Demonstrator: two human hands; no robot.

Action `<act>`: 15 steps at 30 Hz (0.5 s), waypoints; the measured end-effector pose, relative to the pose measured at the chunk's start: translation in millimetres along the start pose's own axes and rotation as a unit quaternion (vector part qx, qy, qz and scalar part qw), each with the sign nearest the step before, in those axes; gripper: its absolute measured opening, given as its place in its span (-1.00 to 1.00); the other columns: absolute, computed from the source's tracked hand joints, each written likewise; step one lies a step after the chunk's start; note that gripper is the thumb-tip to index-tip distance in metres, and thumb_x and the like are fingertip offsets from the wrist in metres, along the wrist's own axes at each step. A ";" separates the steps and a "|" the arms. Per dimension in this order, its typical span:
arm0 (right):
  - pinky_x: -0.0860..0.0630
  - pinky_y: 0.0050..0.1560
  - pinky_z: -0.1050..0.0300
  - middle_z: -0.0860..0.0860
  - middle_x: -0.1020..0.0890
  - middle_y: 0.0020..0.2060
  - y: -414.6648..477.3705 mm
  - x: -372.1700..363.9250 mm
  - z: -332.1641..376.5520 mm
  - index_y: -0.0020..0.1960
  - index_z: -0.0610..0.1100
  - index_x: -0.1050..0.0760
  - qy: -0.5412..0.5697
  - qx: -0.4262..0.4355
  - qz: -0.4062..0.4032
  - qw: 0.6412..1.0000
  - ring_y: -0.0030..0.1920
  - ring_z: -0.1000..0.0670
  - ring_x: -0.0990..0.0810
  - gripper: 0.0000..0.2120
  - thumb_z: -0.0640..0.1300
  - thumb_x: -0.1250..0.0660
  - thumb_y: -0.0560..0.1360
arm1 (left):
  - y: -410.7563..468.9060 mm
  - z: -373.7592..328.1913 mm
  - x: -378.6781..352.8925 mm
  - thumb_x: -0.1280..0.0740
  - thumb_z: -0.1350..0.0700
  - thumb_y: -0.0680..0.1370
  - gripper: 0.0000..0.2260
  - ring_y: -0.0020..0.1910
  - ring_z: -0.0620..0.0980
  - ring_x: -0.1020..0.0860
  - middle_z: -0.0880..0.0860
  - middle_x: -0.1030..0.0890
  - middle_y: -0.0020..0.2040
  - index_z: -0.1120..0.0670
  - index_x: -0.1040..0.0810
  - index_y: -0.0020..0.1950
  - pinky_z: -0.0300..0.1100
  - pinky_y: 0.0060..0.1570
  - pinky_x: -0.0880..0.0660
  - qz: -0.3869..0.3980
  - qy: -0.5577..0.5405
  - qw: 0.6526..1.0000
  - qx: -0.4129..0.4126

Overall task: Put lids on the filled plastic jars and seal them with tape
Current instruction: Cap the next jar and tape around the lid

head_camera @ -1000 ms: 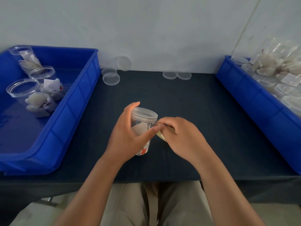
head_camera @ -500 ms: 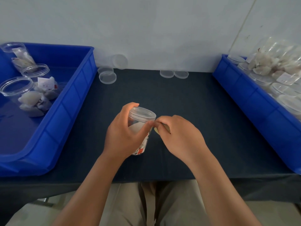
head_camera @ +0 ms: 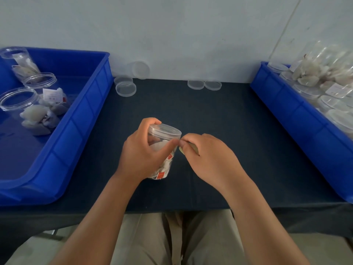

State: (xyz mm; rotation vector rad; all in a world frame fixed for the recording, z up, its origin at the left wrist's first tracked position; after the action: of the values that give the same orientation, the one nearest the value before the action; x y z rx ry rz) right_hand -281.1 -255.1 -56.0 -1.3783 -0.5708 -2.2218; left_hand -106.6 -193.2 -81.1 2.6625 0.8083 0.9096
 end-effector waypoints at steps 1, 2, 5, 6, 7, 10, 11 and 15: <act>-0.50 -0.27 0.20 0.20 -0.60 -0.18 0.3 -2.3 -2.6 0.18 0.27 -0.51 0.021 -0.001 0.025 0.999 -0.19 0.15 -0.59 -0.76 0.26 -0.10 0.71 | 0.3 1.1 0.3 -0.41 -0.43 0.44 -0.47 0.06 -0.29 -0.64 -0.24 -0.64 0.08 -0.22 -0.41 0.28 -0.24 -0.04 -0.63 0.000 -0.004 1.000 0.002; -0.55 -0.22 0.18 0.23 -0.63 -0.14 -0.1 -5.0 -5.9 0.20 0.30 -0.49 0.043 -0.005 0.055 0.998 -0.16 0.18 -0.61 -0.76 0.28 -0.09 0.70 | 0.7 2.0 0.3 -0.40 -0.42 0.45 -0.48 0.06 -0.28 -0.65 -0.23 -0.65 0.08 -0.21 -0.41 0.28 -0.23 -0.04 -0.64 0.003 -0.009 1.000 0.005; -0.48 -0.12 0.27 0.41 -0.61 0.01 -2.5 -9.5 -12.0 0.30 0.42 -0.40 0.108 -0.001 0.132 0.985 -0.03 0.33 -0.59 -0.74 0.36 -0.06 0.67 | 2.9 8.0 0.1 -0.42 -0.35 0.44 -0.54 0.00 -0.23 -0.69 -0.21 -0.69 0.03 -0.21 -0.43 0.24 -0.19 -0.08 -0.64 0.019 -0.046 0.998 0.034; -0.44 -0.09 0.30 0.46 -0.59 0.05 -3.0 -9.0 -12.1 0.33 0.46 -0.37 0.122 0.006 0.148 0.981 0.01 0.37 -0.56 -0.72 0.38 -0.05 0.66 | 3.6 10.0 -0.6 -0.43 -0.32 0.43 -0.56 -0.04 -0.21 -0.71 -0.21 -0.70 0.01 -0.20 -0.45 0.22 -0.21 -0.12 -0.64 0.027 -0.066 0.996 0.045; -0.40 -0.05 0.32 0.49 -0.55 0.09 -2.9 -8.6 -11.7 0.35 0.49 -0.34 0.130 0.014 0.160 0.979 0.05 0.40 -0.52 -0.71 0.38 -0.03 0.67 | 4.1 11.2 -1.1 -0.44 -0.30 0.43 -0.58 -0.06 -0.20 -0.71 -0.22 -0.70 0.00 -0.19 -0.46 0.20 -0.26 -0.17 -0.62 0.033 -0.084 0.995 0.050; -0.36 0.00 0.36 0.58 -0.51 0.07 -2.3 -7.4 -13.4 0.37 0.54 -0.28 0.126 0.022 0.166 0.978 0.09 0.49 -0.45 -0.71 0.38 0.00 0.67 | 5.3 13.0 -1.1 -0.44 -0.25 0.43 -0.63 -0.08 -0.21 -0.70 -0.22 -0.68 0.00 -0.14 -0.51 0.16 -0.40 -0.20 -0.56 0.054 -0.117 0.990 0.049; -0.35 -0.01 0.37 0.59 -0.50 0.04 -2.2 -7.1 -15.0 0.38 0.55 -0.27 0.119 0.021 0.163 0.979 0.07 0.51 -0.45 -0.70 0.39 0.01 0.67 | 5.8 14.7 -1.1 -0.43 -0.24 0.44 -0.64 -0.08 -0.19 -0.70 -0.20 -0.68 0.00 -0.14 -0.52 0.15 -0.40 -0.19 -0.55 0.063 -0.125 0.989 0.052; -0.33 -0.04 0.36 0.45 -0.53 0.07 1.9 -11.0 -25.5 0.44 0.51 -0.25 0.093 -0.001 0.163 0.982 0.04 0.35 -0.49 -0.63 0.40 0.04 0.66 | 5.4 25.2 -3.6 -0.42 -0.24 0.43 -0.63 -0.06 -0.08 -0.71 -0.08 -0.69 0.00 -0.11 -0.57 0.15 -0.27 -0.12 -0.62 0.101 -0.176 0.976 0.078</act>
State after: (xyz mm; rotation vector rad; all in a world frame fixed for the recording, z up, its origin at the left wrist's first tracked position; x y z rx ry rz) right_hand -293.9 -269.3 -76.3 -1.1532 -0.2550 -2.0519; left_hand -91.1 -200.3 -100.8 2.9624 0.5533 0.4022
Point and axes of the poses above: each hand's wrist, its own y-axis towards the middle knuckle, its own x-axis out of the back of the hand, z = x × y, the point moved 8 cm from there along y, towards the middle knuckle
